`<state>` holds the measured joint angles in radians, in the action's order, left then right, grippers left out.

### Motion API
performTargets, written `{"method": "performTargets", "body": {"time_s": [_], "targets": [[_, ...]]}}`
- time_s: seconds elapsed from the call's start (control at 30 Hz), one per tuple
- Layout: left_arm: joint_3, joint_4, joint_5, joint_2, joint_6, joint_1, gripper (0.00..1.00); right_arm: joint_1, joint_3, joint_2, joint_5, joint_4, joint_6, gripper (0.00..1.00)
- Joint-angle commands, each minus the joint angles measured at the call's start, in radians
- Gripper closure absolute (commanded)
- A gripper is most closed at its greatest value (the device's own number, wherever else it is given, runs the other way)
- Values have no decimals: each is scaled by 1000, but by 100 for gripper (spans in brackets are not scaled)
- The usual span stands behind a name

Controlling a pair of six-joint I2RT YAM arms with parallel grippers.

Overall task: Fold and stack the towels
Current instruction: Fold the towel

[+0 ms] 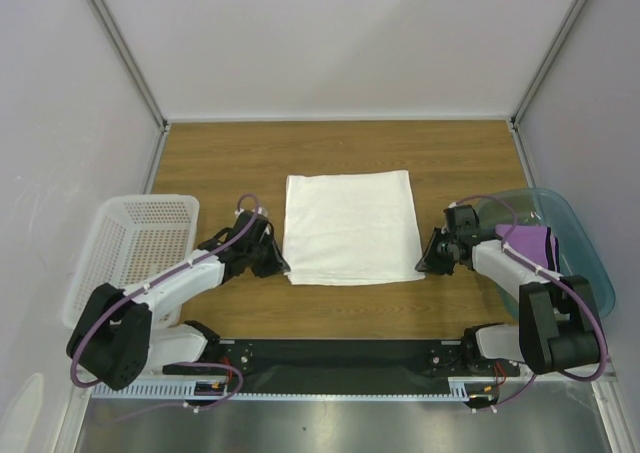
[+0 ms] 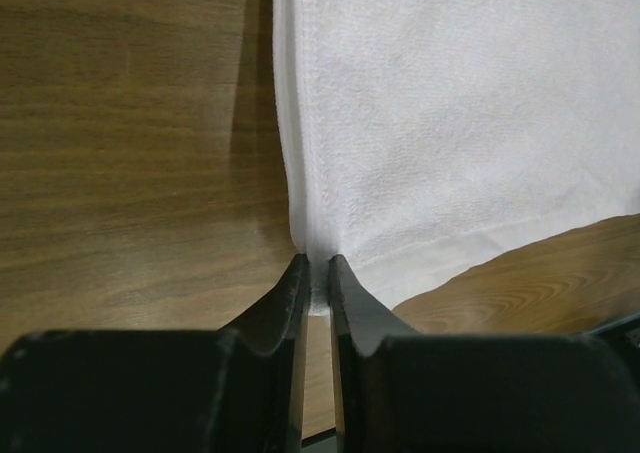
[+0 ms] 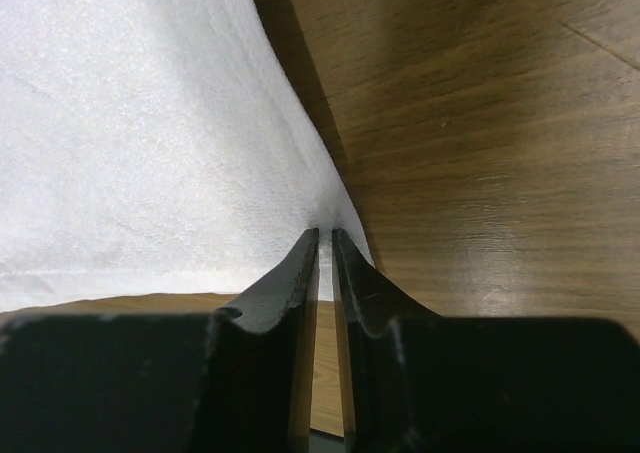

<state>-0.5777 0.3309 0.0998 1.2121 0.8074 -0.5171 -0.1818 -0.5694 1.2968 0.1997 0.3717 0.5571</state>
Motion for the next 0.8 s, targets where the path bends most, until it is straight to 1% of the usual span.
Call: {"method": "performTargets", "body": {"time_s": [0.0,0.1,0.13,0.2,0.23,0.33,0.4,0.43,0.5,0.57,0.67,0.77], "targets": [[-25,39,-35,6,-11,-9,85,-7,8,21,-11,-8,-8,84],[-30,33,-25,18,-8,-12,82,-8,8,29,-11,-10,-10,85],[-31,31,-12,17,-8,-15,78,-10,9,29,-13,-8,-10,84],[-25,1,3,7,-13,-23,73,-10,9,30,-13,-11,-8,85],[-19,-19,14,-6,-14,-29,65,-10,9,30,-11,-13,-8,84],[-11,-26,14,-28,-14,-40,52,-11,9,33,-13,-10,-11,85],[2,-29,11,-39,-5,-43,53,-11,13,35,-14,-10,-13,85],[10,-32,8,-43,-1,-43,57,-10,14,36,-13,-11,-14,85],[30,-49,5,-48,10,-43,61,-12,16,42,-8,-14,-14,85],[39,-55,2,-42,16,-43,63,-13,14,45,-5,-14,-14,85],[50,-52,-11,-29,35,-43,62,-12,13,42,-5,-13,-20,85],[64,-38,-25,-23,67,-43,57,-12,9,44,-5,-10,-22,85]]}}
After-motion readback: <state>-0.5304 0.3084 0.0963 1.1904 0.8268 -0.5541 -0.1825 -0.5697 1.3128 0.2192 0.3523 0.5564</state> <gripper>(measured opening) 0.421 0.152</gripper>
